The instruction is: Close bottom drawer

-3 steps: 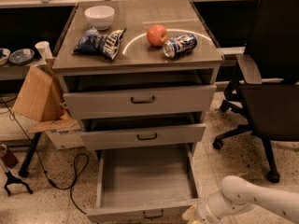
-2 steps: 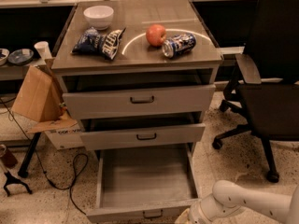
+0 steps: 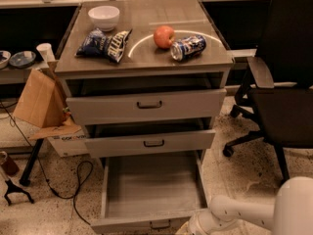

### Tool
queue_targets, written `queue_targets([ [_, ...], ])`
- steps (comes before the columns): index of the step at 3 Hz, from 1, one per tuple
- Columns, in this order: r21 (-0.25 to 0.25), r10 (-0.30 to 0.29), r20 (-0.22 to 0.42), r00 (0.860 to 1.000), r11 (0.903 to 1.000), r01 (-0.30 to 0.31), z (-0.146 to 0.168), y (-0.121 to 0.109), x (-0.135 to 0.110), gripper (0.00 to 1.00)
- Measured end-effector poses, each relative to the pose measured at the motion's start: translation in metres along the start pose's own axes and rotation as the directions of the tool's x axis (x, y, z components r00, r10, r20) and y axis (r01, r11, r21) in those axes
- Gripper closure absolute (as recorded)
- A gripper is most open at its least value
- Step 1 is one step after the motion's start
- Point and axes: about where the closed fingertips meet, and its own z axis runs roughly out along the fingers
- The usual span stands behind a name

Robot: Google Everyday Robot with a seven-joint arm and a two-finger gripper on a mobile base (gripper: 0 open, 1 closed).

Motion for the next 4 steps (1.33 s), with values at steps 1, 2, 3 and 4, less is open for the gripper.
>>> queue_targets([
  [1, 0.022, 0.041, -0.005, 0.999, 0.9989, -0.040, 0.022, -0.019, 0.000, 1.00],
  [2, 0.067, 0.077, -0.014, 0.997, 0.9948, -0.076, 0.031, -0.041, -0.011, 1.00],
  [3, 0.123, 0.108, -0.026, 0.994, 0.9870, -0.104, 0.031, -0.059, -0.024, 0.86],
  [4, 0.135, 0.116, -0.029, 0.993, 0.9846, -0.111, 0.031, -0.060, -0.026, 0.62],
])
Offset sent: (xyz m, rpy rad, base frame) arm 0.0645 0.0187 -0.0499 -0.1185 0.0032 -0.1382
